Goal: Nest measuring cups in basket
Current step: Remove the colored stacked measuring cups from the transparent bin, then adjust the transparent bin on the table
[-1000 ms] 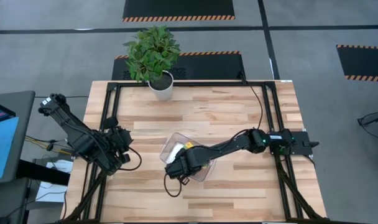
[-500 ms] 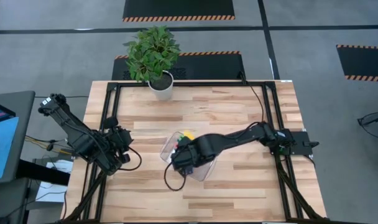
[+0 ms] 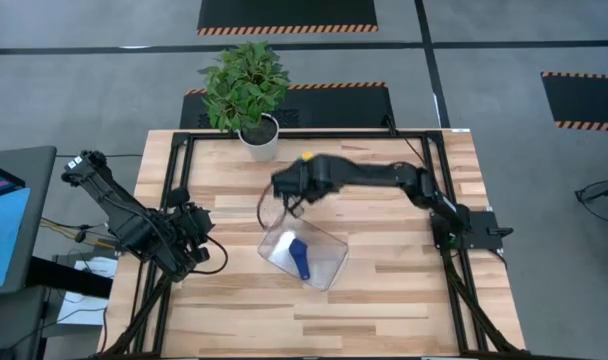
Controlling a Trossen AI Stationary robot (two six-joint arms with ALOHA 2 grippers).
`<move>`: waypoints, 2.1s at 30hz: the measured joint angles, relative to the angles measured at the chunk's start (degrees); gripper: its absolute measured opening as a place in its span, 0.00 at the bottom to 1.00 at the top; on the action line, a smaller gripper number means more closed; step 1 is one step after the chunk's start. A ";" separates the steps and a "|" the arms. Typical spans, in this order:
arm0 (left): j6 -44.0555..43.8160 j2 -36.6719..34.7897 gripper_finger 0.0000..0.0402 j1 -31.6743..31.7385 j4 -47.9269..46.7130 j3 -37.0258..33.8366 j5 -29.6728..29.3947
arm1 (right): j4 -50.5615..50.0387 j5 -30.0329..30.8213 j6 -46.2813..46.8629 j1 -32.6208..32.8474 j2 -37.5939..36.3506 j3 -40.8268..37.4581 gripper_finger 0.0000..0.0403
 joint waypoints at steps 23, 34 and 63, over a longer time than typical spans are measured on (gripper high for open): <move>-0.87 -0.02 0.39 0.00 0.00 0.00 0.25 | 17.65 -9.25 -5.77 -1.81 10.87 -3.55 0.25; -1.49 0.00 0.39 -0.02 0.00 0.00 2.05 | 18.58 -12.40 -4.72 -4.87 10.23 -2.60 0.66; 30.57 0.04 0.39 4.13 29.12 -14.66 3.67 | 5.98 3.43 31.43 20.57 -3.42 -4.59 0.49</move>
